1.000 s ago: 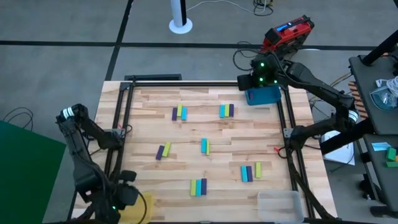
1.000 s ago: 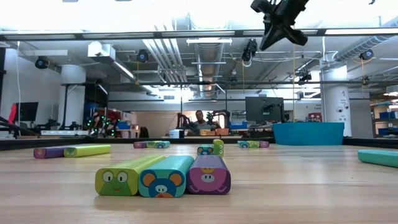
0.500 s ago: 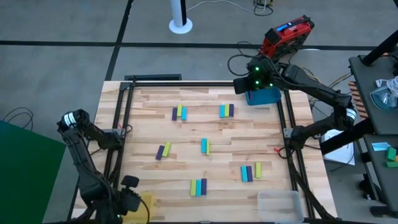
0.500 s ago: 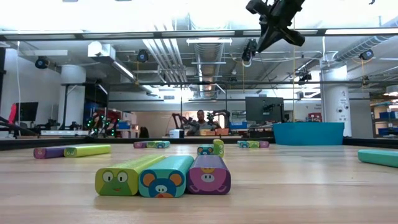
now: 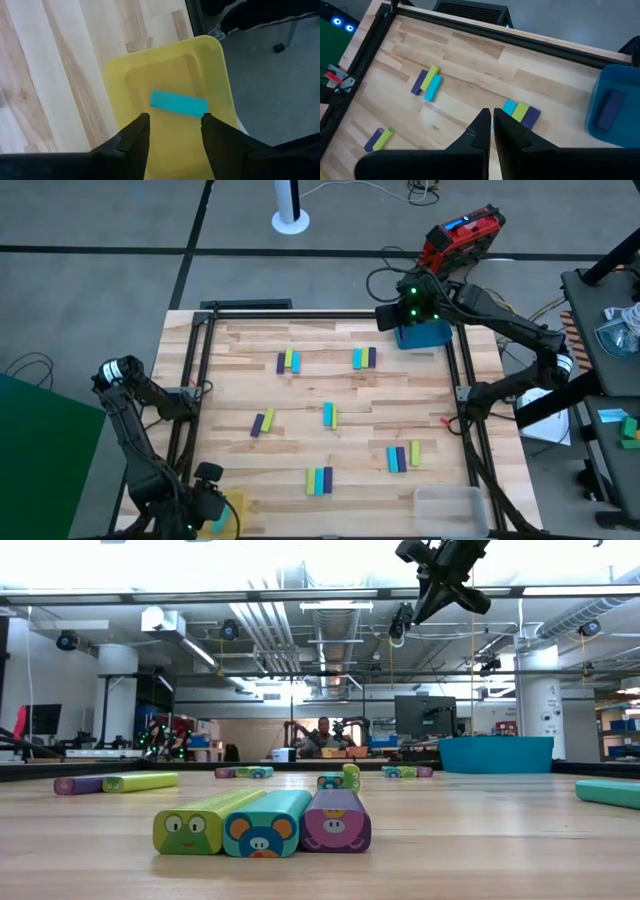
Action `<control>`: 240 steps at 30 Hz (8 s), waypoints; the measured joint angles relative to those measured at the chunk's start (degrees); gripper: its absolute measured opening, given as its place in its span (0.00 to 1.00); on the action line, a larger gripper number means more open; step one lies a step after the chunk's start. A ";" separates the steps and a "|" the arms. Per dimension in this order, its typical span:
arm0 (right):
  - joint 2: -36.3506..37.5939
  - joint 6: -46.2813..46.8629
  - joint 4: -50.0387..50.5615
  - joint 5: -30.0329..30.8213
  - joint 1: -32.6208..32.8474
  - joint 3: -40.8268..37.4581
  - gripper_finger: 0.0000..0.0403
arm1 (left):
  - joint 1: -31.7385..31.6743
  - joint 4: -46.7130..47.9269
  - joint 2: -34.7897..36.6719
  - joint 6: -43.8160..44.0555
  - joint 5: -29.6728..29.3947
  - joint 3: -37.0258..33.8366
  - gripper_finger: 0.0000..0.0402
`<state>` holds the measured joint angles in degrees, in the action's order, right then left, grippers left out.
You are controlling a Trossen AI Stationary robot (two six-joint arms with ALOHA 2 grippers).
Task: Sort blocks
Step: Put the green block into the transparent bin, then put the violet block into the blue bin
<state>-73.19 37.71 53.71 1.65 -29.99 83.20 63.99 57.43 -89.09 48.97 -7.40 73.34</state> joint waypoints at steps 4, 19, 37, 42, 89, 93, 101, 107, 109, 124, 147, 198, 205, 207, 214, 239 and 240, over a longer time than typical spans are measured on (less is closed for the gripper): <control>-0.80 2.50 -6.80 -0.50 0.17 0.00 0.03 | 0.02 0.08 1.07 4.42 -3.86 0.00 0.40; -12.25 -0.33 -10.96 -16.64 0.80 10.38 0.03 | -0.80 9.29 7.90 13.23 -16.77 0.00 0.40; -10.19 4.99 13.82 -11.98 15.59 11.13 0.03 | -21.35 6.13 28.82 3.14 -28.55 -13.90 0.40; -10.11 5.66 18.08 -12.05 16.78 11.13 0.03 | -30.00 -2.12 32.07 2.49 -23.40 -18.12 0.40; 0.18 34.37 25.00 -10.97 38.26 -9.60 0.03 | -63.52 -7.72 21.38 3.27 5.34 -20.57 0.40; 1.98 39.52 21.94 -11.25 41.35 -13.47 0.03 | -63.52 -8.83 20.46 3.06 5.33 -20.57 0.40; 6.61 51.93 12.40 -12.35 47.99 -23.31 0.03 | -63.63 -8.96 19.01 4.02 5.16 -20.57 0.40; 7.55 61.77 10.03 -12.16 52.50 -28.22 0.03 | -63.63 -8.41 19.25 4.02 5.14 -20.09 0.40; 7.36 63.67 9.98 -12.17 53.49 -28.98 0.03 | -63.63 -8.50 19.44 4.00 5.10 -19.47 0.40; 7.34 65.21 7.24 -12.15 54.64 -35.99 0.20 | -63.74 -8.46 19.34 2.29 3.40 -17.88 0.40; -3.14 68.19 -13.59 -9.91 54.59 -45.67 0.59 | -63.74 -8.48 19.34 2.52 1.85 -17.88 0.40; -2.68 1.70 4.03 -9.97 76.19 -14.45 0.23 | -63.93 -8.50 19.31 -0.31 -1.20 -17.88 0.40; -8.65 2.75 3.33 -14.90 84.12 -14.27 0.23 | -63.93 -8.50 19.31 -0.37 -1.20 -17.88 0.40; -9.88 2.87 1.88 -15.30 85.51 -14.21 0.23 | -63.93 -8.50 19.31 -0.59 -1.20 -17.88 0.40; -12.44 7.80 -0.31 -15.36 86.51 -14.19 0.47 | -64.00 -8.52 19.31 -1.12 -1.20 -17.88 0.40; 0.93 10.92 2.41 -1.47 57.64 -14.19 0.18 | -64.09 -8.55 19.31 -1.44 2.98 -17.88 0.40; 0.98 11.54 2.41 -1.47 55.59 -14.19 0.16 | -64.09 -8.54 19.31 -1.27 3.29 -17.84 0.40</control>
<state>-72.20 49.25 56.12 0.19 25.59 69.01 -0.10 48.89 -69.78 47.71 -4.12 55.50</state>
